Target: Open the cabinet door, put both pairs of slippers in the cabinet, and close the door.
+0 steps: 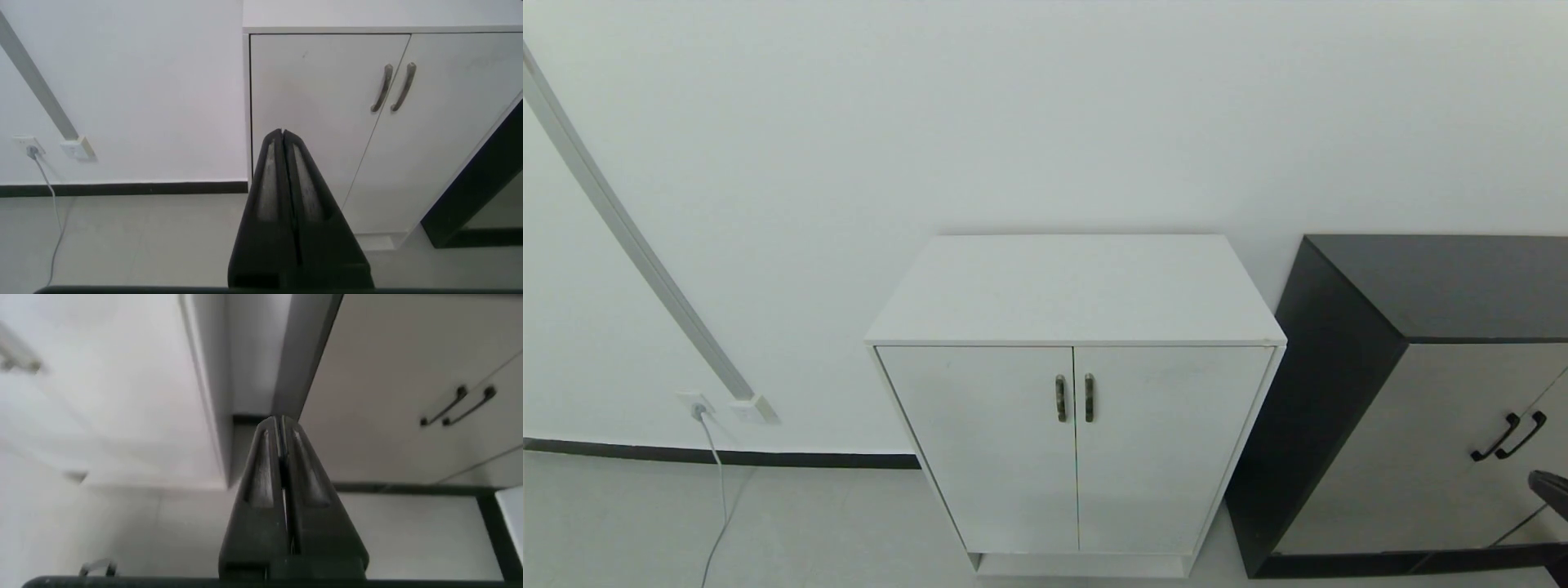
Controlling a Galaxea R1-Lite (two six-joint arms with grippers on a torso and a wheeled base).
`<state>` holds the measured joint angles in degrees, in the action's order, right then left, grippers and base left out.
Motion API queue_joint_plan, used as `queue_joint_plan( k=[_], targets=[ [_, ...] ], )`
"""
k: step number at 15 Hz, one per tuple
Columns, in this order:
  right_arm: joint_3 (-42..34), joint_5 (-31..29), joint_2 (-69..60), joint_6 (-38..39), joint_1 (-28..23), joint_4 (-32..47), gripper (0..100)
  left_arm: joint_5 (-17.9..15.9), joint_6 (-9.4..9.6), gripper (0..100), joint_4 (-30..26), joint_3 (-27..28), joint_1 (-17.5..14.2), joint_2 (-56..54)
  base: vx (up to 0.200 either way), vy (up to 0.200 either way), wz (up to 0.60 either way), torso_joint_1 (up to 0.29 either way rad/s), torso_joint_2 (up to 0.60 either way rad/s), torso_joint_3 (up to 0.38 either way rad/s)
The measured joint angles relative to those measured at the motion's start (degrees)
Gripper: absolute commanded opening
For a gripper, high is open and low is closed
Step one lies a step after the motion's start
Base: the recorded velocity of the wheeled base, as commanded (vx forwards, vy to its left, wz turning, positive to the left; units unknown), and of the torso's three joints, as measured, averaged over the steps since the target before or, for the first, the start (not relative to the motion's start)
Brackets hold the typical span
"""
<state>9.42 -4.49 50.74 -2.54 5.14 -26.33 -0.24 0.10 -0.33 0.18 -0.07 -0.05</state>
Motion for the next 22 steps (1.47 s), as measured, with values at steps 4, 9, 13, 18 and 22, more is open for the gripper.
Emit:
queue_joint_plan(
  k=[4,9,13,18,22],
  targets=[
    [3.89,2.3,-12.2,0.18,0.11,14.13,0,-0.02,0.0,0,-0.02,-0.02,0.0,0.0,0.0,0.0,0.0,0.0,0.0,0.0],
    [-2.18,2.66,-19.19,0.62,0.11,14.81,0,-0.02,0.0,0,0.0,0.0,0.0,0.0,0.0,0.0,0.0,0.0,0.0,0.0],
    [-7.42,2.55,-23.2,0.76,0.11,14.81,0,0.0,0.0,0,0.0,0.0,0.0,0.0,0.0,0.0,0.0,0.0,0.0,0.0],
    [-9.01,2.52,-30.78,3.97,0.22,25.22,0,-0.02,0.0,0,0.0,-0.02,0.0,0.0,0.0,0.0,0.0,0.0,0.0,0.0],
    [-8.58,2.61,-35.0,6.83,0.5,26.06,0,-0.02,-0.02,0,0.0,-0.02,0.0,0.0,0.0,0.0,0.0,0.0,0.0,0.0]
  ],
)
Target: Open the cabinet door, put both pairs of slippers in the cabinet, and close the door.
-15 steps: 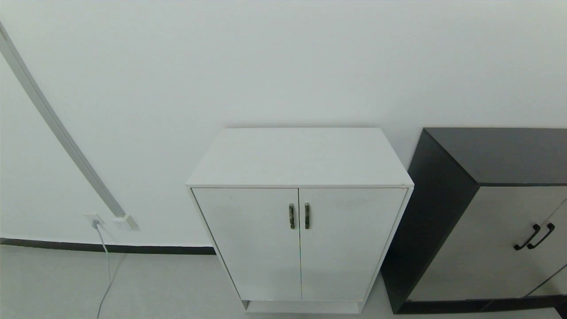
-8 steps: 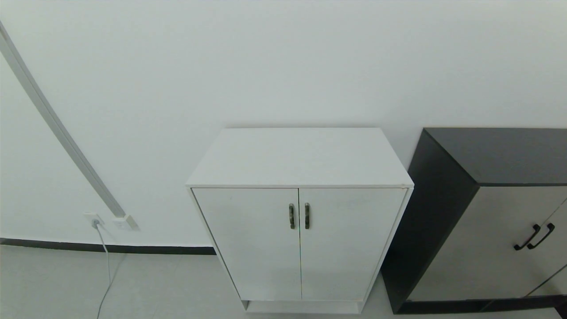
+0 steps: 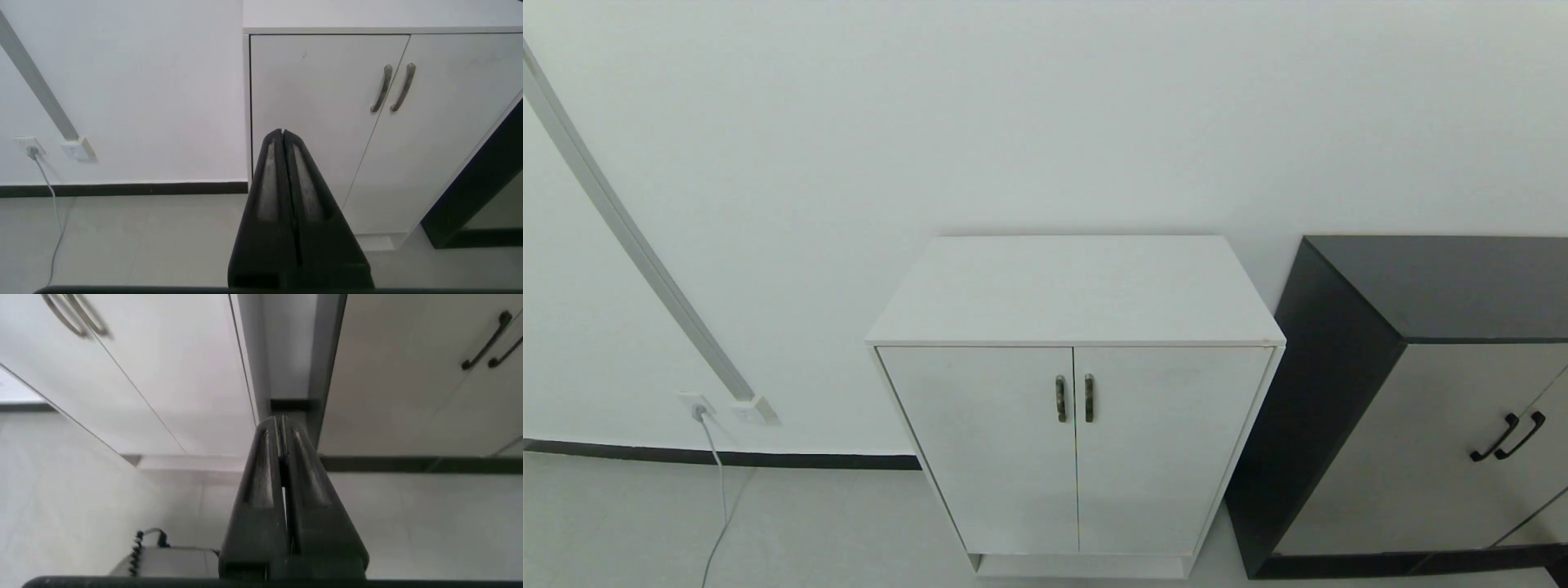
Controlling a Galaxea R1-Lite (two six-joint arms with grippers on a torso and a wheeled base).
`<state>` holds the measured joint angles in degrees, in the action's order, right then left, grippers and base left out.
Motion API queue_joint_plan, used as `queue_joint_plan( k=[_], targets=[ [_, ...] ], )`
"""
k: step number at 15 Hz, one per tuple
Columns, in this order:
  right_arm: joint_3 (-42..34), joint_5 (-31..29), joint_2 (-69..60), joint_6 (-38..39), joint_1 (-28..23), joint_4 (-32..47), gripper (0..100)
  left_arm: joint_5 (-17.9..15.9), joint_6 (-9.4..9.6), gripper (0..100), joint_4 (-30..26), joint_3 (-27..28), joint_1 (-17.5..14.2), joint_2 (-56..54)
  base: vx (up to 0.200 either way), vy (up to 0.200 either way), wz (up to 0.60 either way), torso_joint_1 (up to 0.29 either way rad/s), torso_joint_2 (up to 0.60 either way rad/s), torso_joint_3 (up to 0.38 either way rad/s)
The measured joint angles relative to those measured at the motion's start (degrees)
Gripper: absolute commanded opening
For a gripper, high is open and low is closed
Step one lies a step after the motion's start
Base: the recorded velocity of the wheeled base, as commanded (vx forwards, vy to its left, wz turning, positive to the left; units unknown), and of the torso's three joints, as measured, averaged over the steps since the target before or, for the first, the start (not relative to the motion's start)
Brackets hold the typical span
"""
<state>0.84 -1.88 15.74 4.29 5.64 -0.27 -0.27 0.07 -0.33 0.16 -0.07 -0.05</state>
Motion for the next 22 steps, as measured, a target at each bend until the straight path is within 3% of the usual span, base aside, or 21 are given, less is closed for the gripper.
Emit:
queue_joint_plan(
  k=[7,10,13,15,18,22],
  targets=[
    [0.12,-1.6,-5.85,-1.21,4.46,0.13,0,-0.06,0.02,0,0.0,0.0,0.0,0.0,0.0,0.0,0.0,0.0,0.0,0.0],
    [0.34,-3.58,-8.0,-9.35,6.89,0.13,0,-0.06,0.02,0,-0.02,0.02,0.0,0.0,0.0,0.0,0.0,0.0,0.0,0.0],
    [0.65,-1.79,-8.8,-11.02,8.39,1.24,0,-0.09,0.04,0,0.0,0.02,0.02,0.0,0.0,0.0,0.0,0.0,0.0,0.0],
    [0.73,-1.87,-8.19,-10.8,5.88,1.28,0,-0.09,0.02,0,-0.02,0.02,0.0,0.0,0.0,0.0,0.0,0.0,0.0,0.0],
    [0.78,-1.82,-8.55,-11.13,-3.74,1.27,0,-0.09,0.09,0,-0.02,0.02,0.0,0.0,0.0,0.0,0.0,0.0,0.0,0.0],
    [0.67,1.52,-13.21,-8.67,-5.55,0.95,0,-0.06,0.06,0,0.0,0.02,0.0,0.0,0.0,0.0,0.0,0.0,0.0,0.0]
  ],
)
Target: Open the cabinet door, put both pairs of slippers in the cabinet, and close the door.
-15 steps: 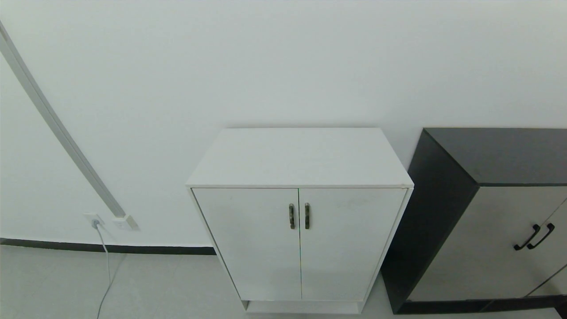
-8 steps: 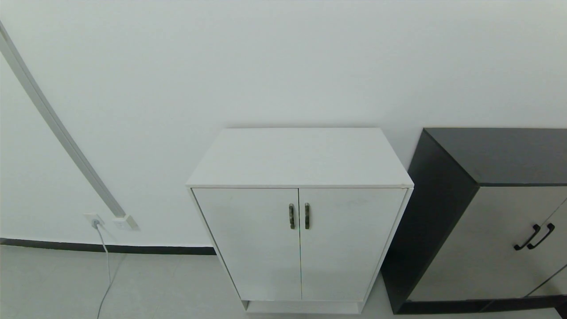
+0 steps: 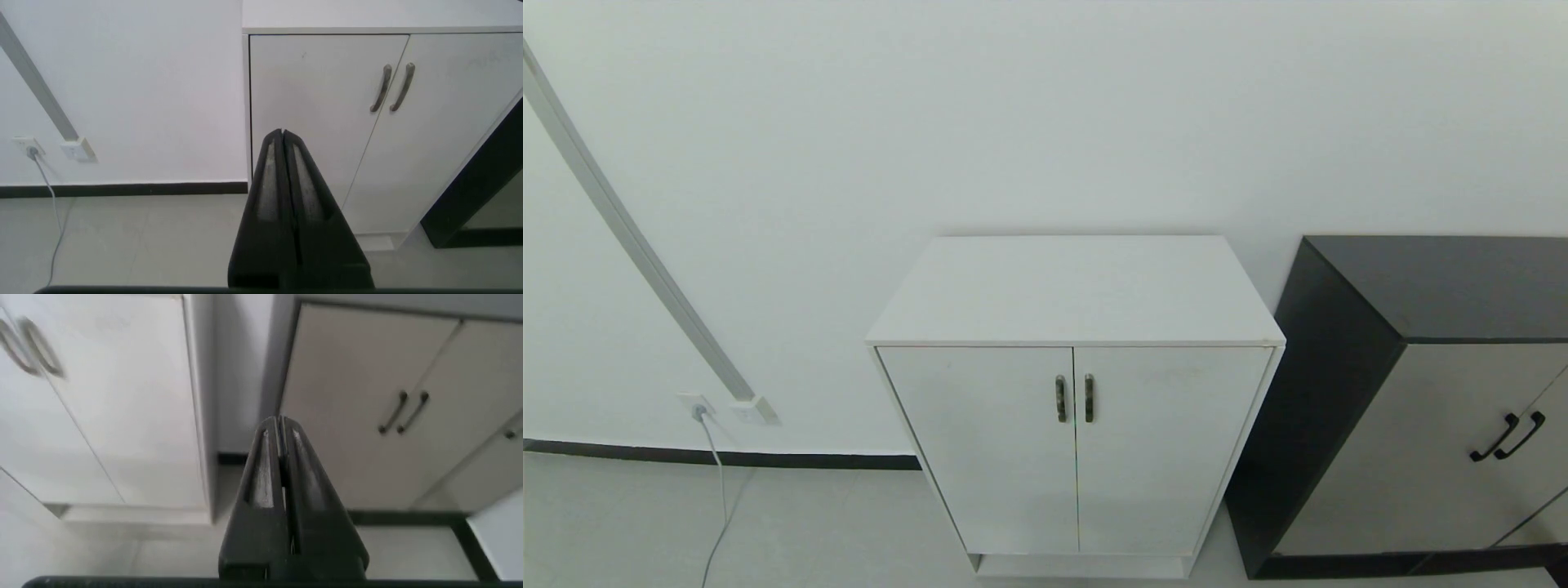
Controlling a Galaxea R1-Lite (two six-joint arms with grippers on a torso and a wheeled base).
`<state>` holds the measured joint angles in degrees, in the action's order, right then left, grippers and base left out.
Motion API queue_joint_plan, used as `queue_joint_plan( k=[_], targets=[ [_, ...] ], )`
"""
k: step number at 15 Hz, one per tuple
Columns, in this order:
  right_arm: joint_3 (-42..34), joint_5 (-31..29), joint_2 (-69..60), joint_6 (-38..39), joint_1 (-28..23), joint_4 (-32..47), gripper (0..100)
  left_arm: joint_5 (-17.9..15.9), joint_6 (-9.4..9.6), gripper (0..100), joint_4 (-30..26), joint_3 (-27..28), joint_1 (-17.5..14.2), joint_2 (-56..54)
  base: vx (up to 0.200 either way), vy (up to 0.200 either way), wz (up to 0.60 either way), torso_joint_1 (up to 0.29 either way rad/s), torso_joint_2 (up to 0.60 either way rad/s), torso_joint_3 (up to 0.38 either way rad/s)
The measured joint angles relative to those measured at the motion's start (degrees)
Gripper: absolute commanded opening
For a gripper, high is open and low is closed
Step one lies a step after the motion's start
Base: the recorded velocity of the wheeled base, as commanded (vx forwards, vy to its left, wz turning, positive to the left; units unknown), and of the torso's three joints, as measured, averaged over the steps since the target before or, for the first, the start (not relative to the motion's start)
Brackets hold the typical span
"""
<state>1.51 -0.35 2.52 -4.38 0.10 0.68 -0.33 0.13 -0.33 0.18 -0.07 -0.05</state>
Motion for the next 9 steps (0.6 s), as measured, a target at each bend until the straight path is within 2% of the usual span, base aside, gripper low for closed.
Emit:
queue_joint_plan(
  k=[3,5,7,9],
  targets=[
    [-0.02,2.16,-1.65,-2.22,-0.02,-0.11,0,-0.02,0.02,0,0.0,0.0,0.0,0.0,0.0,0.0,0.0,0.0,0.0,0.0],
    [-0.52,7.06,-1.78,-0.49,0.04,-0.06,0,0.0,0.02,0,0.0,0.0,0.0,0.0,0.0,0.0,0.0,0.0,0.0,0.0],
    [-1.11,5.39,-1.48,3.16,0.39,-0.15,0,-0.02,0.02,0,0.0,0.0,0.02,0.0,0.0,0.0,0.0,0.0,0.0,0.0],
    [-1.27,4.8,-1.67,3.62,0.37,-0.17,0,-0.02,0.02,0,0.0,0.0,0.0,0.0,0.0,0.0,0.0,0.0,0.0,0.0]
  ],
)
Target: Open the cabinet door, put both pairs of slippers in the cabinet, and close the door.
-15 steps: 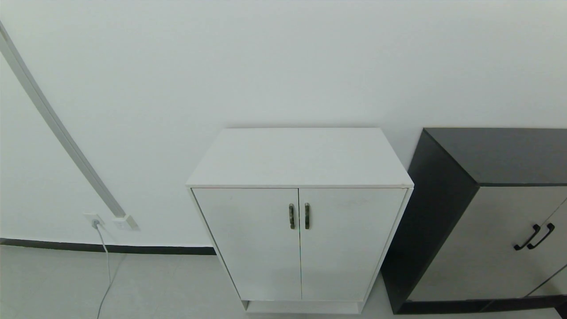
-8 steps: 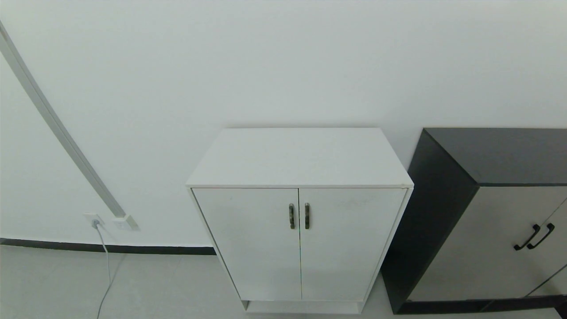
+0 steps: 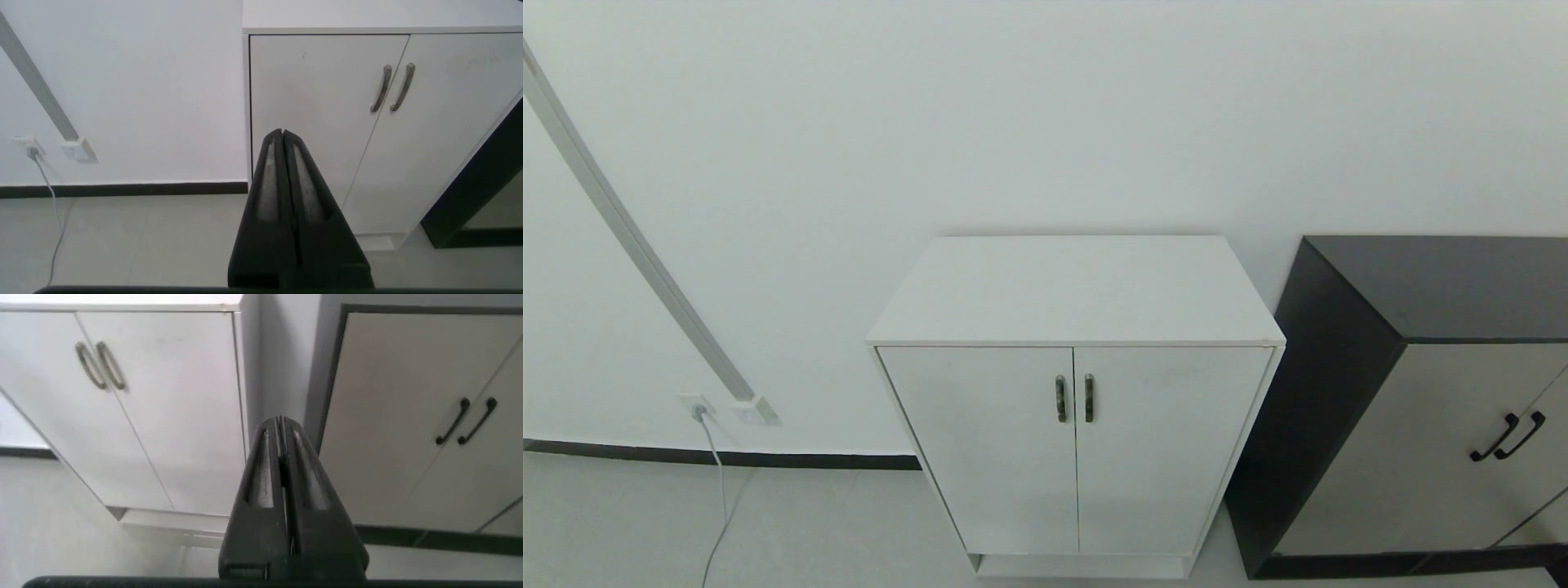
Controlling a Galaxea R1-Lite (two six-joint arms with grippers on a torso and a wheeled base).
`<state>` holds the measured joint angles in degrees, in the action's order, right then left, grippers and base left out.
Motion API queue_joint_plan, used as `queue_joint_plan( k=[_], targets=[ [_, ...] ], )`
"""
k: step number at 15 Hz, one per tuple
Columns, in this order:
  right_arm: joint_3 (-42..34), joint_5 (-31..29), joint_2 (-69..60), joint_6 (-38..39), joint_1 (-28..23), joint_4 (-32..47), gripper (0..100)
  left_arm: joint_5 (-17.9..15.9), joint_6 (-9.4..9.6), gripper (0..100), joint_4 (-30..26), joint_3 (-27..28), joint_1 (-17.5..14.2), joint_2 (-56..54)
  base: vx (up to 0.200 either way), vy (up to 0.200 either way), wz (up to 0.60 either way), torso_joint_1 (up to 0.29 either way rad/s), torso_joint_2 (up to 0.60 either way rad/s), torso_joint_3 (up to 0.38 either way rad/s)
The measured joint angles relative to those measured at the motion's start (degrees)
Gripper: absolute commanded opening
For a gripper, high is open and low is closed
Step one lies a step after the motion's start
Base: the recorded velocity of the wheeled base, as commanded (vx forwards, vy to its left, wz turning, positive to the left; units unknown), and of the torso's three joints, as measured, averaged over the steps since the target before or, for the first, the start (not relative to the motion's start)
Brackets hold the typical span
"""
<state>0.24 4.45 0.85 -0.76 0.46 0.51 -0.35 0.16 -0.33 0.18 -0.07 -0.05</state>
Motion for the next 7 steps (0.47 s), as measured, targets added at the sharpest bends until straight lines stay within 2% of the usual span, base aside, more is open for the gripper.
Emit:
queue_joint_plan(
  k=[7],
  targets=[
    [-0.11,-0.16,-0.5,0.27,-0.28,-0.07,0,0.0,0.0,0,0.0,0.0,0.02,0.0,0.0,0.0,0.0,0.0,0.0,0.0]
  ],
)
